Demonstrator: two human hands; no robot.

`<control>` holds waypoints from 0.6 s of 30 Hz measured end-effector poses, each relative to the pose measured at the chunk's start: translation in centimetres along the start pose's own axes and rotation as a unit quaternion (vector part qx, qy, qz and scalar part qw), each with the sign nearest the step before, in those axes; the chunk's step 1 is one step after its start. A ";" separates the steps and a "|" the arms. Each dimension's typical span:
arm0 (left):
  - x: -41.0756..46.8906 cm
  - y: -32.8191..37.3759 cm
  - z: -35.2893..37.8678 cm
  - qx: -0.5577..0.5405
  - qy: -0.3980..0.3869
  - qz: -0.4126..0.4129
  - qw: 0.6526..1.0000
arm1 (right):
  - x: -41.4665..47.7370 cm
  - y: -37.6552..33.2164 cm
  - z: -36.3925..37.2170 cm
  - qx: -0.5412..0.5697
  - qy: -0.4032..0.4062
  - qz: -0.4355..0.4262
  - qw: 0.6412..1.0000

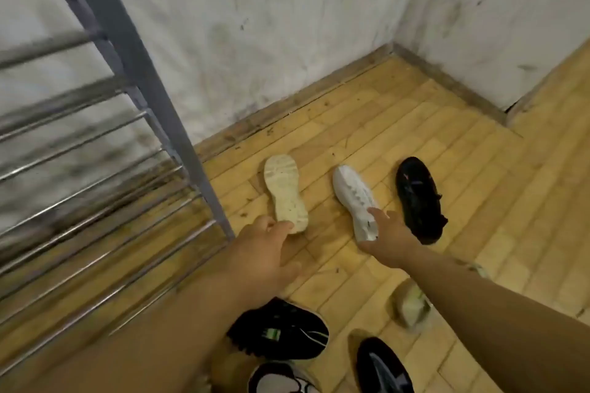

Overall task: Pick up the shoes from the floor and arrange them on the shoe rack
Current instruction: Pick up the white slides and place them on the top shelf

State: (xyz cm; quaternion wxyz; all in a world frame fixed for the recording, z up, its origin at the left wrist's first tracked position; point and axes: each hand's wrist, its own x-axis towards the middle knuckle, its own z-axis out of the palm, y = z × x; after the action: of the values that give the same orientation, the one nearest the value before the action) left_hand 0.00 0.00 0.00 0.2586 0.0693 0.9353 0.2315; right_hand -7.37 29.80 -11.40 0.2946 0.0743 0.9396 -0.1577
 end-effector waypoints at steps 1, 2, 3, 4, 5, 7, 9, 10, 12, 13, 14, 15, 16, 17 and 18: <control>0.2 0.1 1.0 -0.023 -0.006 -0.015 1.000 | 1.3 0.7 1.1 0.014 0.011 0.011 1.000; 0.1 0.2 1.7 -0.046 -0.010 -0.039 0.998 | 2.0 1.1 2.2 0.028 0.022 0.022 0.999; -0.1 0.3 1.9 -0.060 -0.007 -0.049 0.997 | 3.4 1.8 3.6 0.033 0.030 0.016 0.999; -0.5 0.4 1.5 -0.076 0.005 -0.065 0.995 | 4.0 1.8 4.2 0.034 0.034 0.014 0.999; -1.0 0.8 1.2 -0.088 0.027 -0.074 0.993 | 5.0 2.4 5.2 0.023 0.054 0.011 0.998; -2.7 2.2 0.4 -0.080 0.051 -0.088 0.992 | 5.0 3.3 6.7 0.047 0.085 0.033 0.995; -3.6 4.0 -0.2 -0.012 0.022 -0.058 0.998 | 4.5 3.5 6.9 0.087 0.075 0.040 0.993; -3.8 5.0 -0.3 0.014 -0.002 -0.053 0.999 | 3.8 3.2 6.5 0.124 0.064 0.043 0.989; -3.5 6.3 0.1 0.032 -0.034 -0.032 0.998 | 1.6 2.9 5.5 0.230 0.084 0.038 0.969; -3.4 6.9 0.3 0.033 -0.036 -0.026 0.998 | 0.1 2.9 5.0 0.295 0.086 0.047 0.951; -3.5 7.5 0.5 0.038 -0.034 -0.027 0.998 | -1.7 3.2 4.6 0.349 0.075 0.057 0.933; -3.7 8.0 1.3 0.038 -0.035 -0.030 0.998 | -3.3 4.0 4.6 0.389 0.061 0.059 0.917; -4.1 8.5 2.5 0.036 -0.053 -0.034 0.997 | -5.2 5.0 4.7 0.421 0.042 0.060 0.904; -4.5 9.1 4.0 0.038 -0.092 -0.031 0.995 | -7.2 6.2 5.0 0.453 0.027 0.059 0.889; -4.9 9.8 5.5 0.049 -0.151 -0.019 0.987 | -9.2 7.3 5.4 0.476 0.015 0.061 0.877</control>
State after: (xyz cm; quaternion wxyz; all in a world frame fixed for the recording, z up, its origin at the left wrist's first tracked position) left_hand 7.12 9.64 2.64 0.3975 0.0982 0.8968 0.1678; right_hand 4.68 34.44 -12.13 0.2185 0.2651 0.7492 -0.5663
